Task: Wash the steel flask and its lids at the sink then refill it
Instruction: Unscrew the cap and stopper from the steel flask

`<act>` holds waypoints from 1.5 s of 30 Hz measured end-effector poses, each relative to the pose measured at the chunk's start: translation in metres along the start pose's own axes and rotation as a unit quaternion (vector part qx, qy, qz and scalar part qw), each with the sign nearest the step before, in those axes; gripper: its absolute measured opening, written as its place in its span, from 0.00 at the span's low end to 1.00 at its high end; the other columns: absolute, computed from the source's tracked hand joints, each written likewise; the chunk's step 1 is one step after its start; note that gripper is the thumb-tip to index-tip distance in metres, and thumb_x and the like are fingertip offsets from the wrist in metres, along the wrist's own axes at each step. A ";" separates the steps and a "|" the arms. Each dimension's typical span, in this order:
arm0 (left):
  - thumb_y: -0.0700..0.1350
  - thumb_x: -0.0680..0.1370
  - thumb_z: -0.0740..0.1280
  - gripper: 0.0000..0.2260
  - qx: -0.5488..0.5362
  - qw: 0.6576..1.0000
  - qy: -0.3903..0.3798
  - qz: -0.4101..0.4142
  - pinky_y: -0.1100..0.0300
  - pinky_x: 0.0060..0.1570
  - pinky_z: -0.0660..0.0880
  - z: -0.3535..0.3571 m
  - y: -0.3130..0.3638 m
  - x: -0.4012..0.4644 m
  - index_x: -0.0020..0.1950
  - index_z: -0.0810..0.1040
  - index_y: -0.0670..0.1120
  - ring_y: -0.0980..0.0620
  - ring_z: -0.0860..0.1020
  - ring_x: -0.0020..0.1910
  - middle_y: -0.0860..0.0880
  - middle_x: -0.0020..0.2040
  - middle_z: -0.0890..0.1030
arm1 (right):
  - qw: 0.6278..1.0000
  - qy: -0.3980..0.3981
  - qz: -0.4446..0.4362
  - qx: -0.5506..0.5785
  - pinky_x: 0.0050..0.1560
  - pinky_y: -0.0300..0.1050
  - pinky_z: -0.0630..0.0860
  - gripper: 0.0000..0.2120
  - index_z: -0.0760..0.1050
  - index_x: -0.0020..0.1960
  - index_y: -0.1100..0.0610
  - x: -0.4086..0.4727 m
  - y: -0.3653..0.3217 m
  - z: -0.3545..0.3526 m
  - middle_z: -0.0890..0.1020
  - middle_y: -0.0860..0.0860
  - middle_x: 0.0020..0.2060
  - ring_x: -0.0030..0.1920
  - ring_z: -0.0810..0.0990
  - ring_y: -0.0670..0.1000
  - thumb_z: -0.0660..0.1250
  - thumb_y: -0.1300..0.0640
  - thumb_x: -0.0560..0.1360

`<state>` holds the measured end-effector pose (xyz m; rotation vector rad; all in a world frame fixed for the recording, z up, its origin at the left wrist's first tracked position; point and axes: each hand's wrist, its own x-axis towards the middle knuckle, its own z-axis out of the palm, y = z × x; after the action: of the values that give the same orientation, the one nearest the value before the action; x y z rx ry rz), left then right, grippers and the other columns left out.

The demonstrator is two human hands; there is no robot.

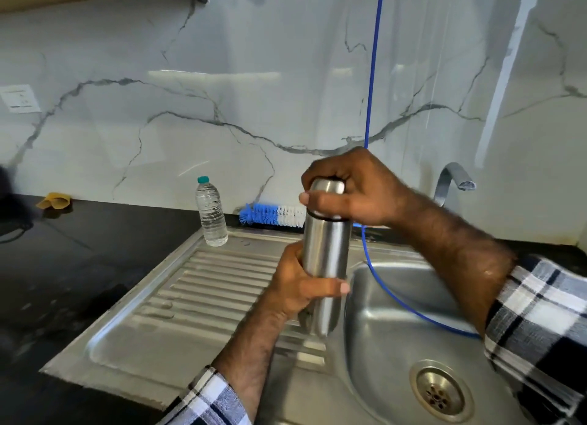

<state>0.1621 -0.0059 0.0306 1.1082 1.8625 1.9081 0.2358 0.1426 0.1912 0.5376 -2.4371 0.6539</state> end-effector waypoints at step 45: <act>0.50 0.62 0.88 0.37 0.157 0.963 0.213 -0.046 0.43 0.55 0.85 -0.014 -0.003 0.008 0.67 0.78 0.49 0.51 0.84 0.51 0.51 0.54 0.84 | 0.930 -0.274 0.152 -0.194 0.52 0.49 0.81 0.15 0.80 0.57 0.40 0.062 -0.040 -0.014 0.80 0.42 0.53 0.50 0.80 0.46 0.80 0.49 0.73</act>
<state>0.1469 -0.0107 0.0317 0.7039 2.4694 1.9590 0.2140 0.1044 0.2514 0.1918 -3.1128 0.1167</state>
